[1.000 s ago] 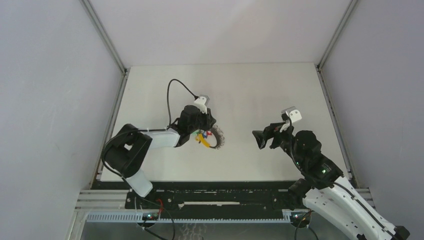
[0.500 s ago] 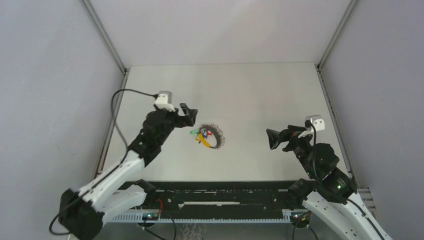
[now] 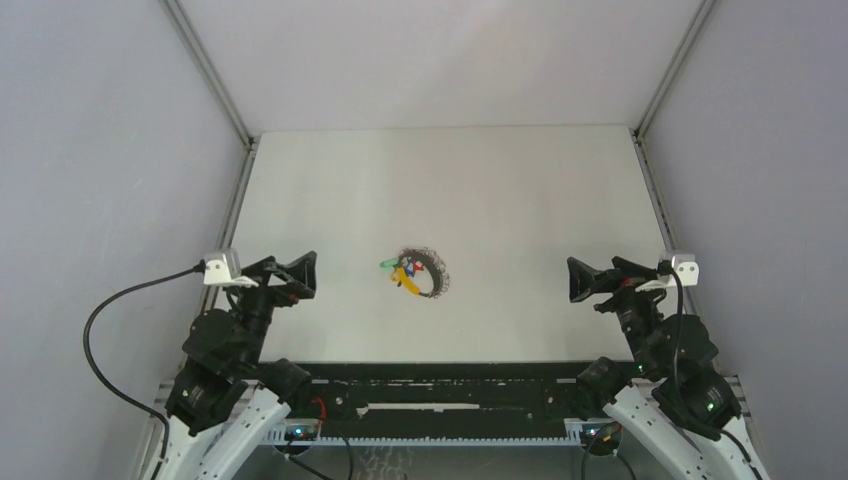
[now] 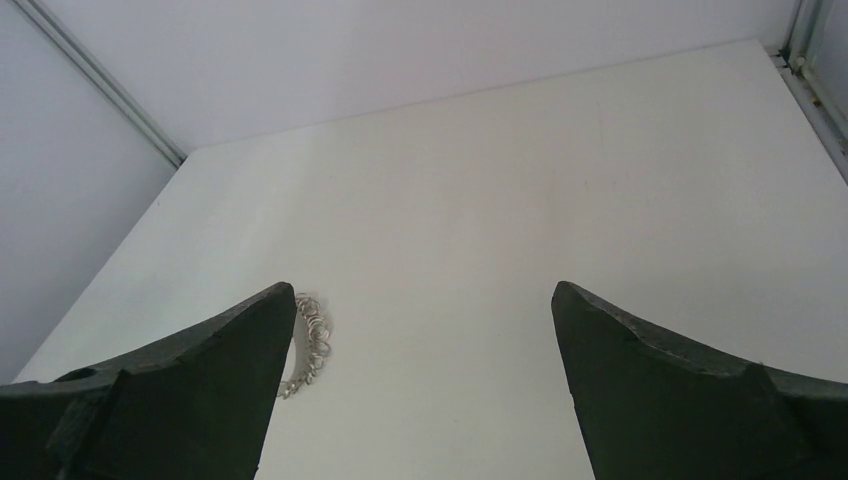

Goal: Put the keys on the keyring

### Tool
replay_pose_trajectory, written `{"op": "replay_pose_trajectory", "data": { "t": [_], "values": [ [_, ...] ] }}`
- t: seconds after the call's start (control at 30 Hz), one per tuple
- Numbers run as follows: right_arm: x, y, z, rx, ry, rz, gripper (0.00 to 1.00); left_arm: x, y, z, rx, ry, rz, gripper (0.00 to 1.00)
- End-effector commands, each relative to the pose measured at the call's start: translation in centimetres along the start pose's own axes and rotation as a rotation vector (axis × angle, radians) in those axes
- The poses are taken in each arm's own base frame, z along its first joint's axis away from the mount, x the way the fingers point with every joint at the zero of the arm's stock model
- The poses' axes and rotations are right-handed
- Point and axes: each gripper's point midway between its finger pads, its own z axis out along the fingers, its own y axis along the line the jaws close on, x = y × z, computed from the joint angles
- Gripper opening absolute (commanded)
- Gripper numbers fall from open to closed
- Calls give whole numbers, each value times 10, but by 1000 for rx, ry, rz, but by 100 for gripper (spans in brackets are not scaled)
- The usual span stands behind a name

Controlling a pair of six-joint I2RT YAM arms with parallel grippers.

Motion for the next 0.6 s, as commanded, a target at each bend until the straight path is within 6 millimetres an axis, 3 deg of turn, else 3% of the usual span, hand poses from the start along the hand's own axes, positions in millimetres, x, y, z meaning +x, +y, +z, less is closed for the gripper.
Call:
{"op": "replay_pose_trajectory", "data": {
  "t": [0.0,0.2,0.57],
  "values": [
    [-12,-3,-6,7,-35,-3,100,6,16,-12,-38,67,143,100],
    [-13,-4,-7,8,-40,-8,100,20,15,-9,-16,99,167,100],
    [-10,-2,-4,1,-21,-36,100,15,20,-12,-36,70,163,100]
  ]
}}
